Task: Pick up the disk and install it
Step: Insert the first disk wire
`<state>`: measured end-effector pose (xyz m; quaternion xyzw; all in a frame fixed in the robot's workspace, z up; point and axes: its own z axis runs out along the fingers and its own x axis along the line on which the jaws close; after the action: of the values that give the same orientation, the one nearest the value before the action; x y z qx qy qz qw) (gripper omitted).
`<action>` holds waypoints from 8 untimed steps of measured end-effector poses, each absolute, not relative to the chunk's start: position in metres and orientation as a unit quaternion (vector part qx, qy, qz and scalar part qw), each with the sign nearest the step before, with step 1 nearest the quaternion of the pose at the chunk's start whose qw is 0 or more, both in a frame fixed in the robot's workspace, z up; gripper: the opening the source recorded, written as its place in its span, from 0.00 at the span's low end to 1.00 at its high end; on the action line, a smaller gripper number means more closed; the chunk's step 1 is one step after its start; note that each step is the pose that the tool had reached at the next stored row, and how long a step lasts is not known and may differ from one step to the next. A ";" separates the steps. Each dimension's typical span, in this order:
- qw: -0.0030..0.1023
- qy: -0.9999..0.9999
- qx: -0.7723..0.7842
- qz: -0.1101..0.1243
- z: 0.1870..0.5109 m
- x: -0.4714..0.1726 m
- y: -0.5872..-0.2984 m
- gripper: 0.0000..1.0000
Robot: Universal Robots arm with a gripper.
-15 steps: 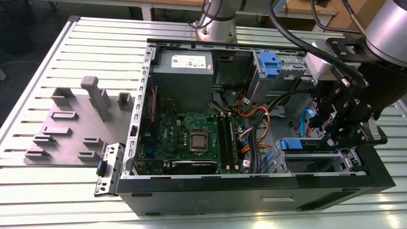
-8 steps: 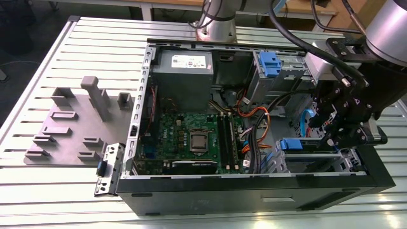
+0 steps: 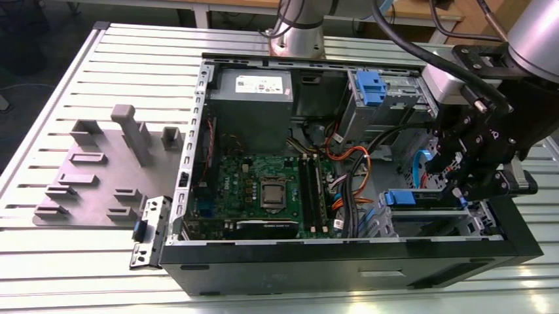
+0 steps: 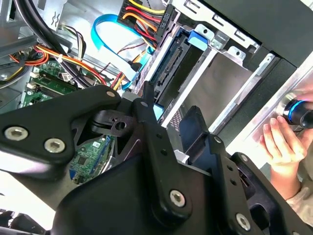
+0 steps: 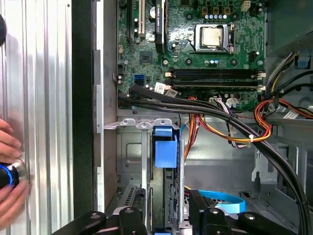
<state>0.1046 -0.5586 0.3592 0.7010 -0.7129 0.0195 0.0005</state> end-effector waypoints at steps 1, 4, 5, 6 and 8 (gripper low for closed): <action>0.000 -0.713 0.701 0.019 0.359 0.105 -0.559 0.48; 0.000 -0.713 0.701 0.019 0.359 0.105 -0.559 0.48; 0.000 -0.713 0.701 0.019 0.359 0.105 -0.559 0.48; 0.000 -0.713 0.701 0.019 0.359 0.105 -0.559 0.48; 0.000 -0.713 0.701 0.019 0.359 0.105 -0.559 0.48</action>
<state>0.1046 -0.5586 0.3593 0.7010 -0.7129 0.0186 -0.0005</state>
